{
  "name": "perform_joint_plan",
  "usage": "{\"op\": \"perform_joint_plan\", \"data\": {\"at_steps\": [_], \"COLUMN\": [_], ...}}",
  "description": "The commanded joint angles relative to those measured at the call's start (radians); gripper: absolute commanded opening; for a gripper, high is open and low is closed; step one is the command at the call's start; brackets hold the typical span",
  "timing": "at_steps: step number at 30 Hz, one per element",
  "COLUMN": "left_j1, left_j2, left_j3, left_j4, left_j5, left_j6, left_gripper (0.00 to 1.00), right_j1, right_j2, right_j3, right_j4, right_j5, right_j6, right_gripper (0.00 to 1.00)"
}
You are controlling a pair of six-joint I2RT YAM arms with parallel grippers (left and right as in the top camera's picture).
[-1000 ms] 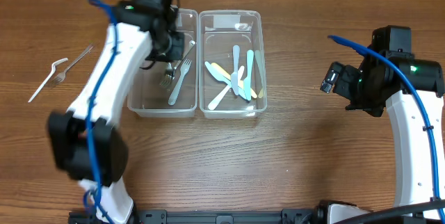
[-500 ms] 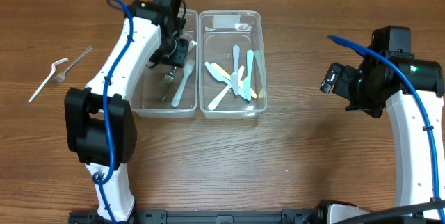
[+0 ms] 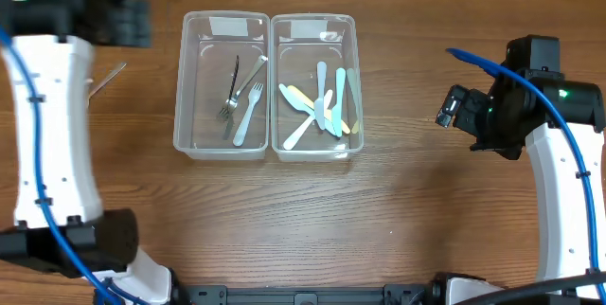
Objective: Pack container
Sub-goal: 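Move the left gripper to the last metal fork and grasp it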
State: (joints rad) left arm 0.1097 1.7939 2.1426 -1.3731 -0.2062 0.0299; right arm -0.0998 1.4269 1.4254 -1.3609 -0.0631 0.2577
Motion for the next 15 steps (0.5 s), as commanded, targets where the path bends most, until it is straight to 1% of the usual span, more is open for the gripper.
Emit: {"op": "perform_joint_plan", "data": {"at_steps": [1, 3, 6, 12, 15], "left_j1": [0.182, 0.252, 0.296, 0.303, 0.305], "left_j2": [0.051, 0.086, 0.153, 0.328, 0.42], "left_j3": [-0.004, -0.014, -0.025, -0.026, -0.026], "left_j4": [0.009, 0.027, 0.03, 0.036, 0.04], "left_j5": [0.154, 0.198, 0.205, 0.303, 0.303], "left_j6": [0.056, 0.073, 0.105, 0.219, 0.222], "left_gripper": [1.0, 0.99, 0.99, 1.0, 1.0], "right_j1": [0.003, 0.002, 0.003, 0.002, 0.003], "right_j2": [-0.011, -0.011, -0.011, -0.011, -0.011], "right_j3": [0.002, 0.002, 0.002, 0.002, 0.002], "right_j4": [0.004, 0.006, 0.006, 0.006, 0.002], "right_j5": [-0.002, -0.002, -0.002, 0.003, 0.009], "right_j6": [0.002, 0.002, 0.001, 0.001, 0.001], "right_gripper": [1.0, 1.0, 1.0, 1.0, 1.0]}}
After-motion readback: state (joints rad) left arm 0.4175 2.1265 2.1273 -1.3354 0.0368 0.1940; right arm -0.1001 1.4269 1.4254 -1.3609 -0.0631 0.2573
